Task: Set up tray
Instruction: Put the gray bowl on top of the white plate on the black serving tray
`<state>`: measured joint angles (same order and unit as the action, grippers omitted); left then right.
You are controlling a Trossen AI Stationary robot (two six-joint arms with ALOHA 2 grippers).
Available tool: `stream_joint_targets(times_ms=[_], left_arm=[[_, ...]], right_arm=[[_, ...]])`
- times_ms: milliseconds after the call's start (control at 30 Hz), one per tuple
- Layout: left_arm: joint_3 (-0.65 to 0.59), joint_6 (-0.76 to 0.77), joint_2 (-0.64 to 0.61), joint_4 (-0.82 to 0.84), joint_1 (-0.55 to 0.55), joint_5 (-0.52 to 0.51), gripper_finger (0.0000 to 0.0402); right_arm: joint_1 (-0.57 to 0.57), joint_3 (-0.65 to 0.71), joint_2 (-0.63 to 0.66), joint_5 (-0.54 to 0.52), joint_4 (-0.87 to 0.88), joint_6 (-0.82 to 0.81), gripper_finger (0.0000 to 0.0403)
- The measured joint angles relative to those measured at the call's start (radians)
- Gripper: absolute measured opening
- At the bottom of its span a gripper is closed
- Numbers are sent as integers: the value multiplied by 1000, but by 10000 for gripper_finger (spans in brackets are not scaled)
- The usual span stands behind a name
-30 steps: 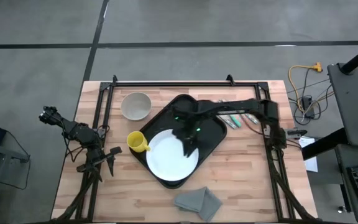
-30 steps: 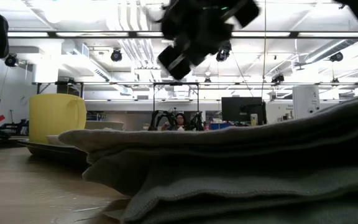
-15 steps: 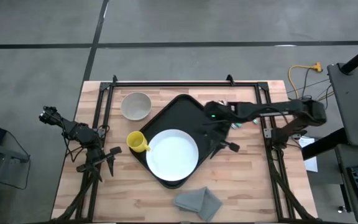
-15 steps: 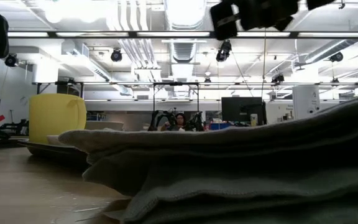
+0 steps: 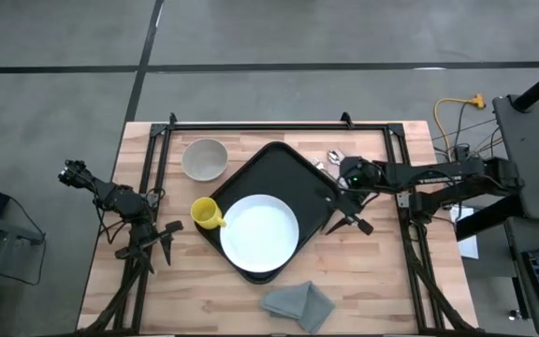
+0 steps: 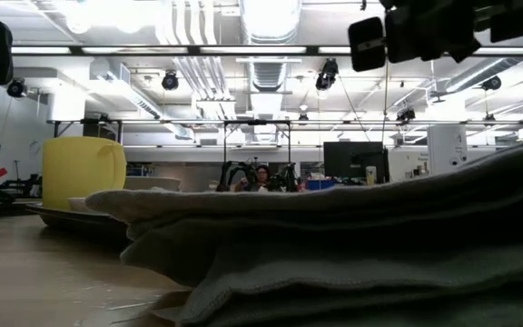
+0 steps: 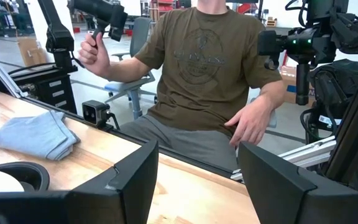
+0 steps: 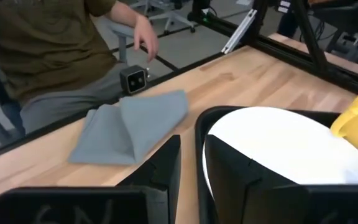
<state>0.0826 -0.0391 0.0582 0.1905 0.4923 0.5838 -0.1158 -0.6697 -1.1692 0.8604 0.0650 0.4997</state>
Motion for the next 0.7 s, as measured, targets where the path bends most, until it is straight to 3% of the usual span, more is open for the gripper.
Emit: stream_joint_targets(times_ms=[233,500,700], left_arm=[[0,0,0,0,0,0,208],[0,0,0,0,0,0,208],[0,0,0,0,0,0,208]], right_arm=[[0,72,131,-8,-14,-12,68],[0,212,281,-364,-221,-209,68],[0,272,376,-375,-225,-194,68]])
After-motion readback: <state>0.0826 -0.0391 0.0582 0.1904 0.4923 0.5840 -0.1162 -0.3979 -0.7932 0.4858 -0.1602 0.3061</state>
